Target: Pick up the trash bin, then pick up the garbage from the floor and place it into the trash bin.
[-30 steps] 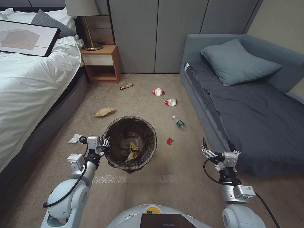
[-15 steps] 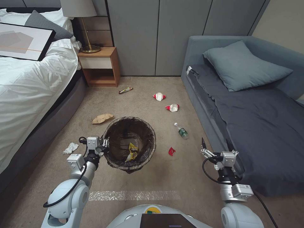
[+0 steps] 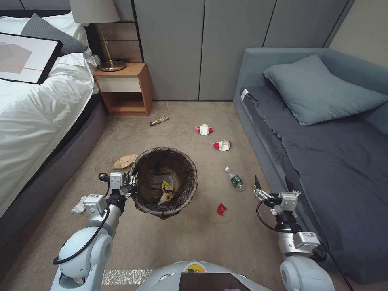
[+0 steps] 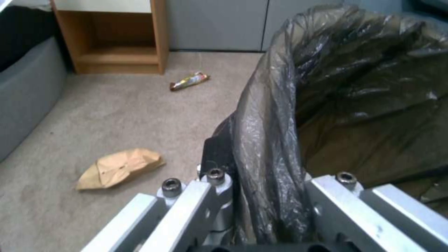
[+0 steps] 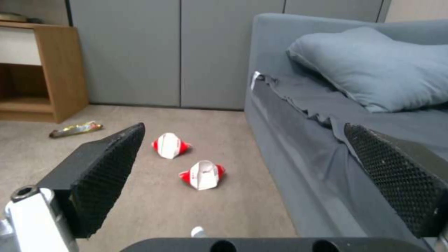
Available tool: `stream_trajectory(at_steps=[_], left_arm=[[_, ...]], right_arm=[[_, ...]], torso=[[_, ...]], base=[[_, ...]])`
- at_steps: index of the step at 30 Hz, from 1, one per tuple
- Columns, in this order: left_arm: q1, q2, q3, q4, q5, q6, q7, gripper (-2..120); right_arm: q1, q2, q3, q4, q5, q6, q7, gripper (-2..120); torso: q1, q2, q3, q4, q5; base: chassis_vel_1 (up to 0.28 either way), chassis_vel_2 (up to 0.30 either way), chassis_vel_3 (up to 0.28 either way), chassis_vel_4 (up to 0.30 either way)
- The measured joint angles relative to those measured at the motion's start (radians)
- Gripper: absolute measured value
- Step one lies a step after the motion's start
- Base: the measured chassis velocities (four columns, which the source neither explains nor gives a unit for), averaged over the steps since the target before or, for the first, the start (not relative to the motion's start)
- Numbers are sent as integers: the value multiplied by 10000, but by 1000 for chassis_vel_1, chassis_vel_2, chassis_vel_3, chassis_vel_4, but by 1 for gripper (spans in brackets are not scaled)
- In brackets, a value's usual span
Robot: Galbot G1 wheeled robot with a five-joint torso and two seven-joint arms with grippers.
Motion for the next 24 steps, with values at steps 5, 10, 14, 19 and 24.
stream_trajectory(at_steps=[5,10,14,19,24], left_arm=[[5,58,-53,-4,-74,-2,10,7],[46,99,-6,-3,-86,-52,29,7],[28,123,69,-3,-91,-76,58,7],[-37,180,57,8,-122,-72,92,7],[-41,184,-58,-15,-229,-46,93,7]], right_arm=[[-23,40,-16,49,-51,-5,13,100],[-73,208,-31,51,-95,-18,3,100],[-136,168,-43,150,-124,-133,-15,100],[-65,18,-67,184,-124,-488,-155,100],[480,-629,-366,-145,-47,-1368,-232,100]], torso=[[0,0,0,1,0],[0,0,0,2,0],[0,0,-1,1,-1],[0,0,-1,-1,0],[0,0,-1,1,0]], base=[[-107,86,97,-94],[-43,52,42,-45],[0,0,0,0],[0,0,0,0],[0,0,0,0]])
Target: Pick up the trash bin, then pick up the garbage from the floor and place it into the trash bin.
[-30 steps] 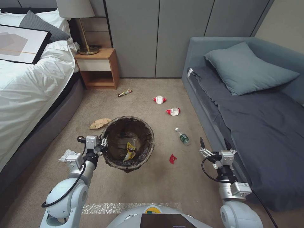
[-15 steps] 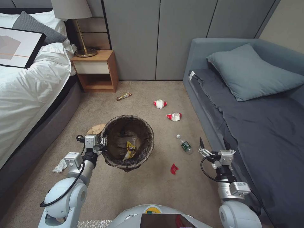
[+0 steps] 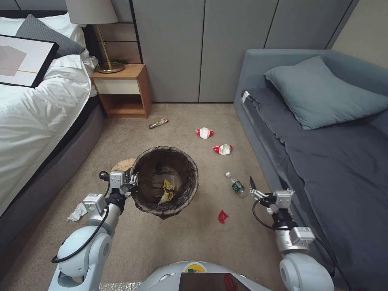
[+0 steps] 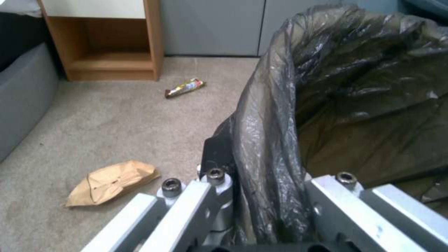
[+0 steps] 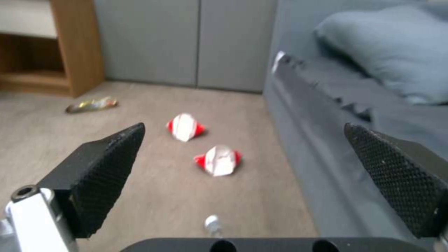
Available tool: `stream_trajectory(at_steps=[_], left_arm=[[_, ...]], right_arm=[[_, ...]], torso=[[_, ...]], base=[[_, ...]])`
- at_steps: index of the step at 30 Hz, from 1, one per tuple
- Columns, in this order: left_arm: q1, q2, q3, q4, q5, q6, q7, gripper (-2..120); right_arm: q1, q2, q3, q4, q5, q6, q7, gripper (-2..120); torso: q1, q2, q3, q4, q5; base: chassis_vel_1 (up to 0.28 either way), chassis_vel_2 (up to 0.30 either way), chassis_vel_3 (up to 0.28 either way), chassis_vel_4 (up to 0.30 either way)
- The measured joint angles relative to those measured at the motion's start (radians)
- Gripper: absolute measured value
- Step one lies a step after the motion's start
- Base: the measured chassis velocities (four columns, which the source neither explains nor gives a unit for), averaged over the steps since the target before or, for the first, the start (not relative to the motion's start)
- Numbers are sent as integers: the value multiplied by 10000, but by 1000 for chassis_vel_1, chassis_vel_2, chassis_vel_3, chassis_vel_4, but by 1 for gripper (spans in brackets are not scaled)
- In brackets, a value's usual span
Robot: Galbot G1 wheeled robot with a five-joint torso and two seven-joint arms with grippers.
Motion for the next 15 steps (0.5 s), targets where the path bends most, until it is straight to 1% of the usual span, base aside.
stream_trajectory(at_steps=[1,2,4,6,7,11,14,15], left_arm=[[0,1,-13,-12,-17,8,-1,7],[0,7,-19,-26,-38,24,-1,7],[0,12,-18,-25,-41,27,-1,7],[-3,28,-12,-26,-54,44,-1,7],[-3,28,-12,-26,-54,44,-1,7],[-28,79,-23,-25,-121,77,-3,7],[-40,96,-28,-26,-143,99,-4,7],[-58,109,-35,-23,-172,131,-6,7]], right_arm=[[138,-127,-83,-101,65,-185,-12,100],[371,-348,-265,-319,221,-590,2,100],[451,-432,-341,-395,289,-730,13,100],[828,-892,-718,-785,702,-1365,71,100],[828,-892,-718,-785,702,-1365,71,100],[1232,-1553,-1193,-1566,1013,-1783,-88,100],[1328,-1687,-1308,-1816,1044,-1861,-203,100],[1461,-1828,-1460,-2144,1092,-2007,-398,100]], torso=[[0,0,0,0,0],[0,0,0,2,1],[0,0,0,0,2],[0,0,0,2,1],[0,0,0,2,1],[0,0,1,0,1],[0,0,1,-1,2],[0,0,1,-1,1]], base=[[0,0,0,0],[0,0,0,0],[0,0,0,0],[0,0,0,0],[0,0,0,0],[0,0,0,0],[0,0,0,0],[0,0,0,0]])
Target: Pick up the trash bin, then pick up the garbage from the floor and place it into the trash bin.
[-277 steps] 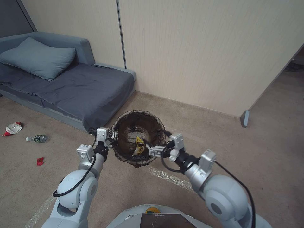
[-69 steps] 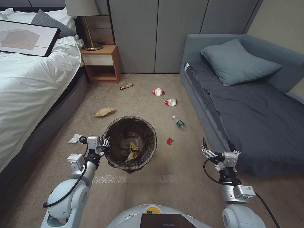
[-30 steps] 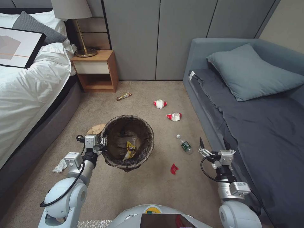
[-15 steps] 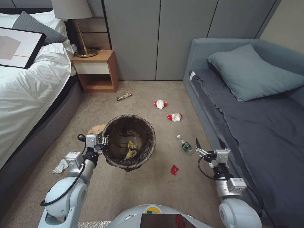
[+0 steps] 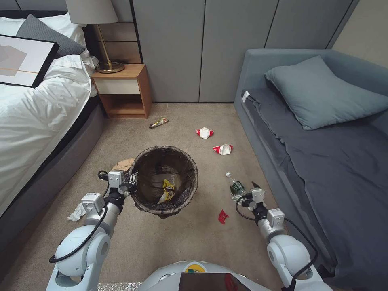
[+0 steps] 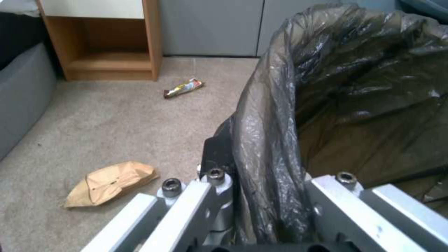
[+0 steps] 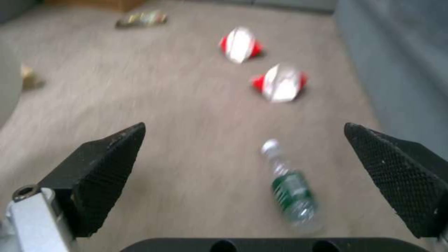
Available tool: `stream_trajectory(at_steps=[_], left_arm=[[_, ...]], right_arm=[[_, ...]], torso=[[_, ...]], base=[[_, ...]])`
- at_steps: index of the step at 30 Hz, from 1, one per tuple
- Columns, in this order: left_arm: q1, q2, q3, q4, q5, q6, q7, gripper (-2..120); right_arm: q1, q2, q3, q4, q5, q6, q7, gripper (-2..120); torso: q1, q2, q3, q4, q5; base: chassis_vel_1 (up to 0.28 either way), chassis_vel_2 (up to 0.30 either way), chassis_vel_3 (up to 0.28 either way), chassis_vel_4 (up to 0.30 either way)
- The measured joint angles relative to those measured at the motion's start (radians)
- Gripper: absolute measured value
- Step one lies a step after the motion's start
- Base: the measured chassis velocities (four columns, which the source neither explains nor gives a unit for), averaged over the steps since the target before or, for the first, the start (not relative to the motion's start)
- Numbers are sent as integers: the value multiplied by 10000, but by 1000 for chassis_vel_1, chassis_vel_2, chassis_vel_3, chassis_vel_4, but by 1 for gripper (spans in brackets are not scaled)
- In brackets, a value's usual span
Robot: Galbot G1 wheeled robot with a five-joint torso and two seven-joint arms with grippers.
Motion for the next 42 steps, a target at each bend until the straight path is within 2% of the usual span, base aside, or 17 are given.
stream_trajectory(at_steps=[2,4,11,24,29,42], left_arm=[[-4,0,-1,8,-7,7,-1,7],[-6,-8,-2,27,-15,13,-4,7],[-17,-8,40,28,3,48,-28,7],[-37,17,9,19,15,69,-33,7],[-29,20,-2,-15,4,64,-33,7],[-23,5,28,-34,2,12,-31,7]], right_arm=[[93,-61,-73,-217,29,-116,-212,100],[407,-195,-244,-817,47,-413,-854,100],[1034,-397,-657,-1931,-26,-1007,-1366,100],[1171,-91,-1174,-3043,-961,-986,-1370,100],[1213,137,-1392,-3817,-1524,-643,-1334,100],[1605,430,-1544,-4740,-1769,-532,-1200,100]], torso=[[0,0,0,0,0],[0,0,0,0,0],[0,0,0,2,0],[0,0,0,1,-1],[0,0,0,0,-1],[0,0,0,1,-2]], base=[[0,0,0,0],[0,0,0,0],[0,0,0,0],[0,0,0,0],[0,0,0,0],[0,0,0,0]])
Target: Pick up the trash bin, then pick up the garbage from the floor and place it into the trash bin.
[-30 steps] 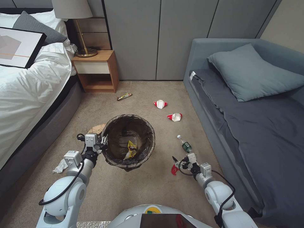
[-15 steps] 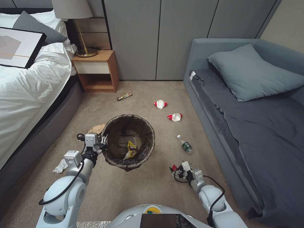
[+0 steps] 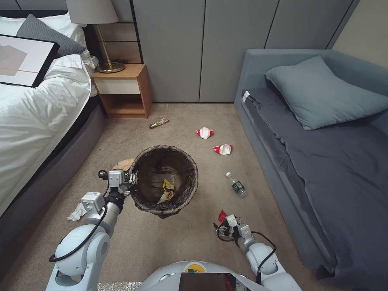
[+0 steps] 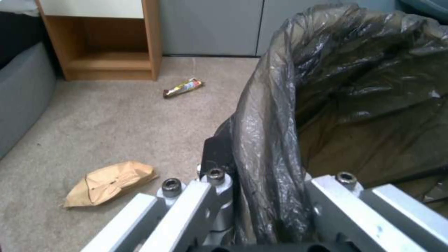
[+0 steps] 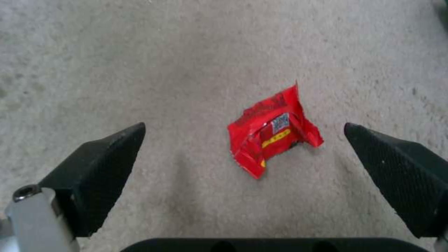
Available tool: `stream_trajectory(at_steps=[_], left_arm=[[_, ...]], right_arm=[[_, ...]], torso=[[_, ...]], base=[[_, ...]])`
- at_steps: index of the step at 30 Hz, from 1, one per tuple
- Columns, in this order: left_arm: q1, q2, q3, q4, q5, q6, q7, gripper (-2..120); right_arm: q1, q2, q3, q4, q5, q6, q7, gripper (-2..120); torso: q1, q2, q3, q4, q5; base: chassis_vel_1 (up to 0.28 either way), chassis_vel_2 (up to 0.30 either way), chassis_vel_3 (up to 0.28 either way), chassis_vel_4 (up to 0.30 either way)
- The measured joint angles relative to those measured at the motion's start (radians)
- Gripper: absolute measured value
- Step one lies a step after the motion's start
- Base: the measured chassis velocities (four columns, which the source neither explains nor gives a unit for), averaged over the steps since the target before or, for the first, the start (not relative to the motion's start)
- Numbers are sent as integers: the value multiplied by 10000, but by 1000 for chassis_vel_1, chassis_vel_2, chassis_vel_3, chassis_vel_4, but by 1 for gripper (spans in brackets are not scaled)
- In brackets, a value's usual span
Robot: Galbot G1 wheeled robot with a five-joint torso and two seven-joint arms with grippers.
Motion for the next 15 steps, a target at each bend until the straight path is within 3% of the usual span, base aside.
stream_trajectory(at_steps=[15], left_arm=[[4,-58,-73,40,-16,-168,46,7]], right_arm=[[504,162,-104,-556,135,-166,155,100]], torso=[[0,0,0,0,1]], base=[[0,0,0,0]])
